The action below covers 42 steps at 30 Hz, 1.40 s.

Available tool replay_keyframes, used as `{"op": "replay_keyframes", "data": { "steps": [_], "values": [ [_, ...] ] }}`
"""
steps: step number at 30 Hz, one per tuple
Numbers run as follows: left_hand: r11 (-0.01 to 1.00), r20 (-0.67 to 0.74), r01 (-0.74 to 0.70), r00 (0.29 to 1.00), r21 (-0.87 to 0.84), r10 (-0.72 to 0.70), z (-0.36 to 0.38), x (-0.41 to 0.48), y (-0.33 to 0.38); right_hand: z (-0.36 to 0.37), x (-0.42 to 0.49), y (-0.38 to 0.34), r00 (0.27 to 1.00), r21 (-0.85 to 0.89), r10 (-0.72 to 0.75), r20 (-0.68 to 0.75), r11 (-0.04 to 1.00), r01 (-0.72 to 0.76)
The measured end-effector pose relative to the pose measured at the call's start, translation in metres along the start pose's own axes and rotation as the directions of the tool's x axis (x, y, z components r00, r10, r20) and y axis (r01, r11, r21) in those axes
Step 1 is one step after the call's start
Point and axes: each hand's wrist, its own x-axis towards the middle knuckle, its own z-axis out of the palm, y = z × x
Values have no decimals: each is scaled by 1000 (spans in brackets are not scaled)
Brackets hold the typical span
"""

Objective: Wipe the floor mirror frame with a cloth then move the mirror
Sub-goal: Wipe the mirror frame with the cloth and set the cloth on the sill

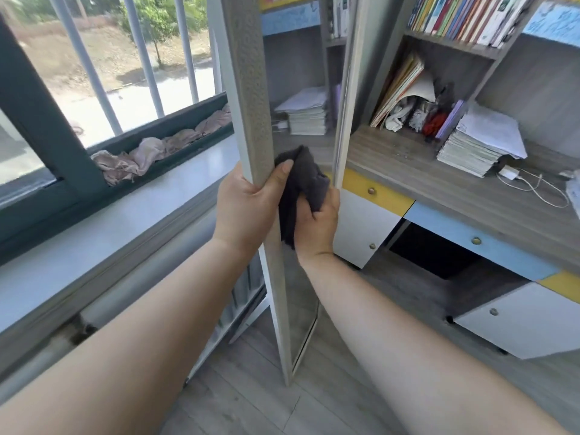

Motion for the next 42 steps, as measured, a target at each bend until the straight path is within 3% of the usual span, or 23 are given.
{"op": "replay_keyframes", "data": {
  "steps": [4,7,9,12,15,18,20,22,24,25,27,29,33,34,35,37,40,42],
  "values": [
    [999,13,-31,999,30,31,4,-4,2,-2,64,29,974,-96,205,-93,972,-214],
    [995,25,-78,997,55,77,5,-7,3,-4,120,31,914,-185,375,-155,898,-400],
    [988,11,-108,994,112,108,2,-5,2,-5,147,19,889,-140,420,-181,884,-446],
    [980,-11,-152,988,128,155,-1,-4,-2,-3,182,-9,929,-40,261,-262,959,-281],
    [975,-32,-167,984,144,173,0,-2,-4,2,201,-21,960,-123,8,-281,991,-45],
    [969,-25,-212,976,129,217,0,0,-8,6,186,18,968,-254,-77,-241,967,14],
    [972,-57,-202,976,123,210,2,0,-11,3,168,61,972,-283,37,-232,953,-104],
    [966,-73,-209,972,150,221,2,-1,-14,-5,151,102,945,-278,241,-224,913,-298],
    [964,-74,-224,969,144,236,1,-6,-21,-14,134,123,888,-167,418,-193,878,-449],
    [964,-67,-239,967,119,248,2,-11,-23,-16,131,124,879,-109,439,-186,880,-463],
    [964,-37,-253,966,85,257,5,-16,-33,-15,140,108,920,-128,353,-171,918,-375],
    [974,18,-224,975,43,223,5,-20,-44,-13,166,86,959,-132,165,-232,971,-199],
    [921,-31,-370,929,-122,369,7,-32,-51,-9,206,76,962,-160,-164,-218,978,131],
    [924,-30,-297,954,-240,299,26,-12,-61,-8,200,71,968,-153,-160,-191,979,132],
    [927,55,-196,973,-320,225,49,5,-70,-7,192,77,976,-107,-135,-173,987,118],
    [956,103,-285,951,-69,291,85,40,-126,-8,175,104,979,-47,-121,-165,992,114],
    [980,156,-165,971,-107,181,148,115,-232,-12,158,151,975,-110,-118,-188,989,99],
    [985,264,-59,959,-162,101,155,107,-234,-15,147,174,976,-184,-111,-189,980,76]
  ]
}}
